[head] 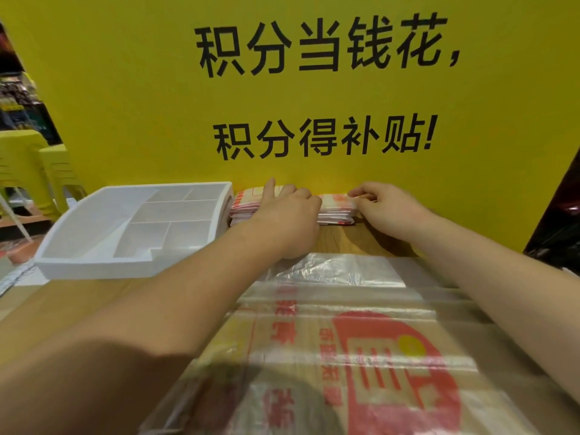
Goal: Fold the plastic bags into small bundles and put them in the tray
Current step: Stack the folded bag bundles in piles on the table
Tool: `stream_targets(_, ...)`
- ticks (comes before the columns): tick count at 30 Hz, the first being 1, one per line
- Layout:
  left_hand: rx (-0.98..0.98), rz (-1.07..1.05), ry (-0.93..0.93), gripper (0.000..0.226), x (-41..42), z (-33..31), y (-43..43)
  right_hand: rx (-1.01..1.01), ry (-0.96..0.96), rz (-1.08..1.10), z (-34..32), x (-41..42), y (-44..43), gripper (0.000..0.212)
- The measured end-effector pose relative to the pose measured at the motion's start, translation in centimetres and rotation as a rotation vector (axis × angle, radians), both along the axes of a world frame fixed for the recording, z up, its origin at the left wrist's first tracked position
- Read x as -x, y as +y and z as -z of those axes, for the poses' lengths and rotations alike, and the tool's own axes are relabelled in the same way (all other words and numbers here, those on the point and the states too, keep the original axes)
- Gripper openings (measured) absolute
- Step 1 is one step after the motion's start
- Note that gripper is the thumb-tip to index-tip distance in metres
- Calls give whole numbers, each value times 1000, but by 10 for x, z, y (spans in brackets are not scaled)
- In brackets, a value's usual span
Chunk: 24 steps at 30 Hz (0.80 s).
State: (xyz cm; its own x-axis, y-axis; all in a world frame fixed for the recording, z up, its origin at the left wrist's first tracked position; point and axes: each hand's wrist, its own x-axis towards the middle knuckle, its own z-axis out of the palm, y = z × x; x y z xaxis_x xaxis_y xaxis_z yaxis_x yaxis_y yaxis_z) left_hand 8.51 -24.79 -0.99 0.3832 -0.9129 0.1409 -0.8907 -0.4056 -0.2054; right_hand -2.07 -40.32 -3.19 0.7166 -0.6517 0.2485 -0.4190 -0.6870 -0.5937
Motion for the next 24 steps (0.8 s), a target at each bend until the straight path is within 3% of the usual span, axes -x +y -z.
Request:
stream_targets(3,-9,4,-28,44,11,-14,15,4,-8,1,-11,11,13,34)
stream_targets(11,-97,-102,-250,55,55,-53,93,495,338,-105,-48,75,105,54)
stream_targets(15,-71,-100,-314,56,79,-54,152,561,333,-177,-51,124,169,60)
stream_targets(18,-35,-76,-223,59,101,-44,197,541,322,-213,-42,159,209,60)
stream_targets(24,83,62,184,80,134,0,290,339,230,-306,-5,218,249,55)
